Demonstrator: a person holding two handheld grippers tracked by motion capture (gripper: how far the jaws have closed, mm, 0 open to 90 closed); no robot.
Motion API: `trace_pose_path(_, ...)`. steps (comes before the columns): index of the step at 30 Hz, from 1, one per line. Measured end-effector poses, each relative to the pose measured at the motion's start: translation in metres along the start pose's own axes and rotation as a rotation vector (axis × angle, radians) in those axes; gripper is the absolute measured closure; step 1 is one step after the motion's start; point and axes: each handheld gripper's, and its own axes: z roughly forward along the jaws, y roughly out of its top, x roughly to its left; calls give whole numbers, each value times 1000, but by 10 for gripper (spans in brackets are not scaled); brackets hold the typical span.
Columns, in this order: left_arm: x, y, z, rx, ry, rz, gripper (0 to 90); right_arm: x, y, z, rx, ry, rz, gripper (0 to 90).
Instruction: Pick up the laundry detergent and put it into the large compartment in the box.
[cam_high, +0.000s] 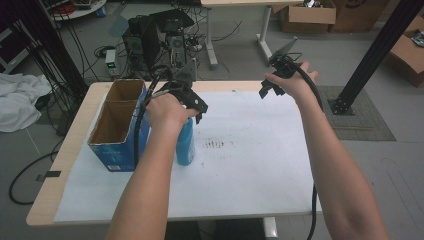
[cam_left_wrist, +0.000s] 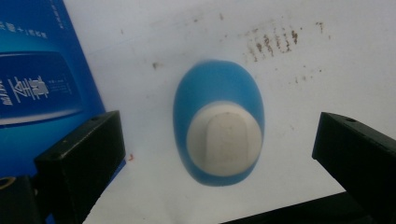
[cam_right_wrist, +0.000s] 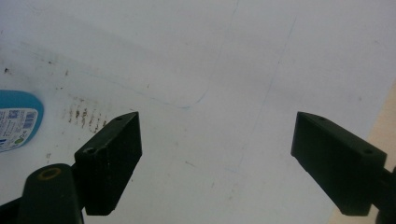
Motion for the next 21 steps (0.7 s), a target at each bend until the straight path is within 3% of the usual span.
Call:
trace_pose_path(9, -4, -1, 21, 32, -2, 8, 32, -1, -2, 1, 2, 3, -1, 165)
trace_pose_path(21, -8, 0, 34, 56, 9, 10, 48, -2, -3, 3, -5, 6, 0, 165)
